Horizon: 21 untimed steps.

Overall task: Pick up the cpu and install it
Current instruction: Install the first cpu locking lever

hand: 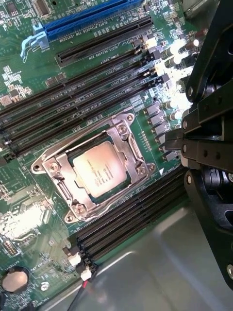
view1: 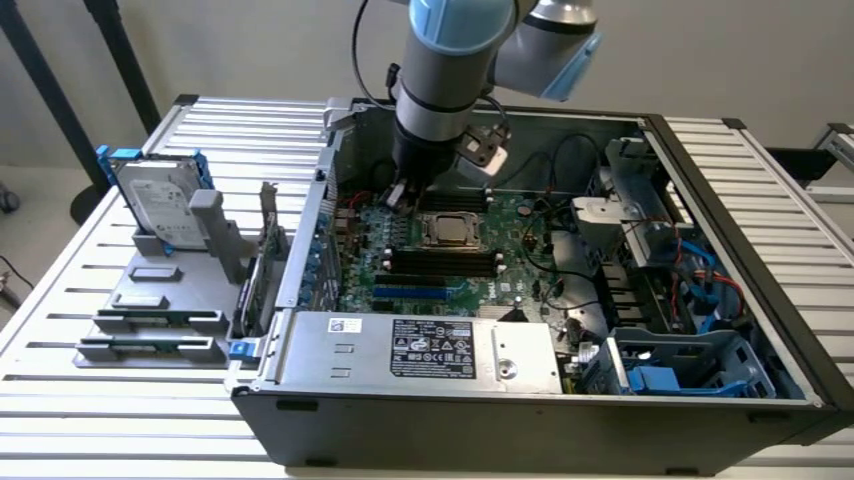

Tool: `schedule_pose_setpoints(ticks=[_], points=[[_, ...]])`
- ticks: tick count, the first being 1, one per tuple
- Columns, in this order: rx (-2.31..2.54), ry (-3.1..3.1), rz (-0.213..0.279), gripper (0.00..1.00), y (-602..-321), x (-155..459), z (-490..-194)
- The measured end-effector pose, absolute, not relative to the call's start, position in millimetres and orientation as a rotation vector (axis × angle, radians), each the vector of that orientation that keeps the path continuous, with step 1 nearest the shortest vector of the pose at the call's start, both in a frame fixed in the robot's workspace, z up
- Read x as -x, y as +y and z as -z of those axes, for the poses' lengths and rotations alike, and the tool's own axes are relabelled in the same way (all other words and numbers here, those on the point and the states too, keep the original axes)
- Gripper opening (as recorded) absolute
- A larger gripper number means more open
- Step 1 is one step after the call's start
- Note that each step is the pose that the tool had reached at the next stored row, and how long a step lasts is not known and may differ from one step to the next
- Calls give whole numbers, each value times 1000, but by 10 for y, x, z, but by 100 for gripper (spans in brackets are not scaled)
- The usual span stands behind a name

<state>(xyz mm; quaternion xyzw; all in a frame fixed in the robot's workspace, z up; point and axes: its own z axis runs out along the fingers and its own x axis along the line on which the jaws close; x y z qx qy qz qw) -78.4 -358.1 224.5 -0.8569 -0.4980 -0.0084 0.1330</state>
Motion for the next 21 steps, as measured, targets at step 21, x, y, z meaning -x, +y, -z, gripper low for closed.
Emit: schedule_pose_setpoints(ticks=[21], points=[[2402,-1601,37,11,-3560,784,-2281]])
